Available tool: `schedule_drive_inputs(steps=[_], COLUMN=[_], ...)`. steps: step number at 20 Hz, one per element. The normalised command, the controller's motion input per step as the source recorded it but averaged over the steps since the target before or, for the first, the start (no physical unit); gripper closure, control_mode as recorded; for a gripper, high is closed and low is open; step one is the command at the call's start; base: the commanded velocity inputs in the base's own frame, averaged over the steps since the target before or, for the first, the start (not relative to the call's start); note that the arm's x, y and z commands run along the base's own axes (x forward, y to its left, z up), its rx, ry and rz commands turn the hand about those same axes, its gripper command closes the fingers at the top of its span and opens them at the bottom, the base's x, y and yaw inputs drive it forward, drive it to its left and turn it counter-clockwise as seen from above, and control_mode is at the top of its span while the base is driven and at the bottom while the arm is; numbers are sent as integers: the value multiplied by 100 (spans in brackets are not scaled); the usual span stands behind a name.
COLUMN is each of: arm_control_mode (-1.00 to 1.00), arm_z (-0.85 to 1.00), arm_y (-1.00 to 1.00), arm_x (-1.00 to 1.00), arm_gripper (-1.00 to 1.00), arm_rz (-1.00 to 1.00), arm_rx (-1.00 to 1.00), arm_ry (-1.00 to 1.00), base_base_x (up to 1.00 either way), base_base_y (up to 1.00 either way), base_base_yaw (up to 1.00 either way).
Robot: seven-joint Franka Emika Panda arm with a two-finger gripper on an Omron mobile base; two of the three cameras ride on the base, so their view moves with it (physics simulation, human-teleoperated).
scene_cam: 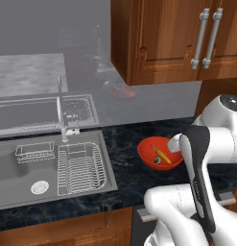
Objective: Take the mushroom, lime, and carrot from the freezer and place them in the bowl on the counter.
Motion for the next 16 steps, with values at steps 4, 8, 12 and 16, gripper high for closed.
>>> schedule_drive_inputs(steps=[4,8,12,16], arm_control_mode=[-100,-100,-100,-100], arm_z=[56,41,24,12], arm_y=[0,0,0,0], arm_x=[-25,-51,-51,-28], arm_gripper=[-100,-100,-100,-100], arm_rz=[-12,-8,-1,0], arm_rx=[0,0,0,0], arm_ry=[-2,-5,-15,-19], base_base_x=[0,0,0,0], base_base_y=[0,0,0,0], base_base_yaw=[0,0,0,0])
